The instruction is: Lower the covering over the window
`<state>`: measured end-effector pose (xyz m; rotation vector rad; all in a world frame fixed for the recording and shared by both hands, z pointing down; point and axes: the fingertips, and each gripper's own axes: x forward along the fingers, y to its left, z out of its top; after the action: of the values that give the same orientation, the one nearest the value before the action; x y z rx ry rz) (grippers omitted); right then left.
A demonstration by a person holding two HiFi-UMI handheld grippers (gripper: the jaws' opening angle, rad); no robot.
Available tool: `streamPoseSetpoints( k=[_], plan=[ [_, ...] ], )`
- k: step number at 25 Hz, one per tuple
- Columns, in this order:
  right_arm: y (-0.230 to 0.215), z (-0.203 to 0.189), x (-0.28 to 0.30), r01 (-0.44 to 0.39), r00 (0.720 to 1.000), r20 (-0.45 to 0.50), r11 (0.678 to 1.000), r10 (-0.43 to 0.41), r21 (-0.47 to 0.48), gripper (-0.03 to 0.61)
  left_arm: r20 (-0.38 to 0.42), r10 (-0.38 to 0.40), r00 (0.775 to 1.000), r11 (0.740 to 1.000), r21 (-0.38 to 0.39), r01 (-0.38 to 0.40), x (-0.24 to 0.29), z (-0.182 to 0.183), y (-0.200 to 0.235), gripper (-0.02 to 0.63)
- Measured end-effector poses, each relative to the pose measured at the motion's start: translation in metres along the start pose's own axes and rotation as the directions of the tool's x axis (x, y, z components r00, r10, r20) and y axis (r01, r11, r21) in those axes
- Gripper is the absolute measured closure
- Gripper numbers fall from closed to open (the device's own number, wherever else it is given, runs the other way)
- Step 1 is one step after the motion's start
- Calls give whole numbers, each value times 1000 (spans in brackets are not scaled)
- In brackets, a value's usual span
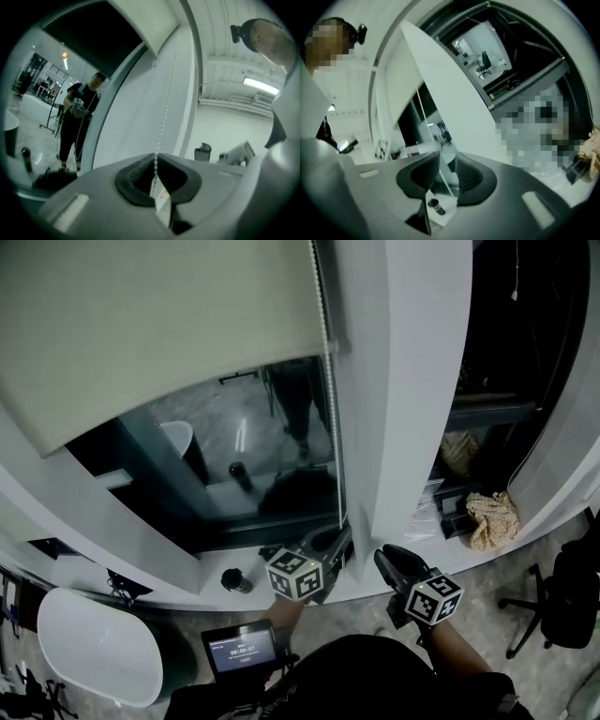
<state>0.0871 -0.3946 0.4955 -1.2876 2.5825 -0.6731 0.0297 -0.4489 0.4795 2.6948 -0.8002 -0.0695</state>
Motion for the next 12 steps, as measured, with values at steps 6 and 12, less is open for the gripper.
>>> streamPoseSetpoints(
  k=[6,12],
  plan=[
    [93,145,3,-186,945,239,968,223,-170,468,-91,5,996,991,-136,-17,-21,-92,-7,611],
    [153,218,13,-234,897,300,924,325,-302,468,-126,-20,992,990,-141,2,-32,-116,-21,611]
  ],
)
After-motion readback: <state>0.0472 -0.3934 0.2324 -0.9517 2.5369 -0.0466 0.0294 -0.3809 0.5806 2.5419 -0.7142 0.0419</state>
